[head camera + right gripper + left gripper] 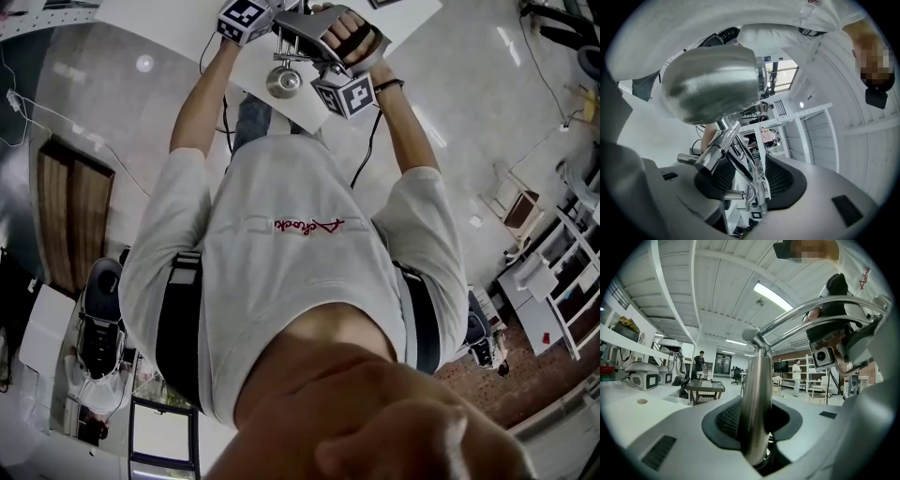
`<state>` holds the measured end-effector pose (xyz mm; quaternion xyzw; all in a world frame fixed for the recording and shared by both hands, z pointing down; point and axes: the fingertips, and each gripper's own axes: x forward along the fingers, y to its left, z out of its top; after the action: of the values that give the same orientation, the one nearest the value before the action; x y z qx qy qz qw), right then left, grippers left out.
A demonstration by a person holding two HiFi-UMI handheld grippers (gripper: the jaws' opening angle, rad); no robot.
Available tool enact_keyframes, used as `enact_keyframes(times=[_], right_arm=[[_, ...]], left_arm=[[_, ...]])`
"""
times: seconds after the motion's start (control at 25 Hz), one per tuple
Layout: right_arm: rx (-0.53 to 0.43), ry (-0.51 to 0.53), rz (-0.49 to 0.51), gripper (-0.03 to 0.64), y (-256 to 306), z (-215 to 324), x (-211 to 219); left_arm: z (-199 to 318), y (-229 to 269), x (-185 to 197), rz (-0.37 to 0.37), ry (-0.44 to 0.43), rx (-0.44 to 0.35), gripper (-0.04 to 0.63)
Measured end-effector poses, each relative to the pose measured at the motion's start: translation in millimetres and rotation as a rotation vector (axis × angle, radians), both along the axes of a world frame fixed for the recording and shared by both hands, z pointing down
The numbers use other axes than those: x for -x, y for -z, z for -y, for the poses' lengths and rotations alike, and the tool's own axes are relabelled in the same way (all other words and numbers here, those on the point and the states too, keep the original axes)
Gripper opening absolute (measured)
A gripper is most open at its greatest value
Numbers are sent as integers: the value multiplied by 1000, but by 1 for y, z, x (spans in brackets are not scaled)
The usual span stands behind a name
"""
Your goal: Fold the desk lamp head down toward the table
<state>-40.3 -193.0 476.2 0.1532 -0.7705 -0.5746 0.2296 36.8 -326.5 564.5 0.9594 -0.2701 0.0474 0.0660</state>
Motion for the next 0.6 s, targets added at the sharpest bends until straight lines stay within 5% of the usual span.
enact_keyframes(times=[0.16,0.6], right_arm=[[-76,-2,6,58,2,3,2],[-122,-24,78,48,4,4,2]], left_arm=[[0,1,1,-1,-1,-3,144],[0,1,0,-4,-8,0,144]])
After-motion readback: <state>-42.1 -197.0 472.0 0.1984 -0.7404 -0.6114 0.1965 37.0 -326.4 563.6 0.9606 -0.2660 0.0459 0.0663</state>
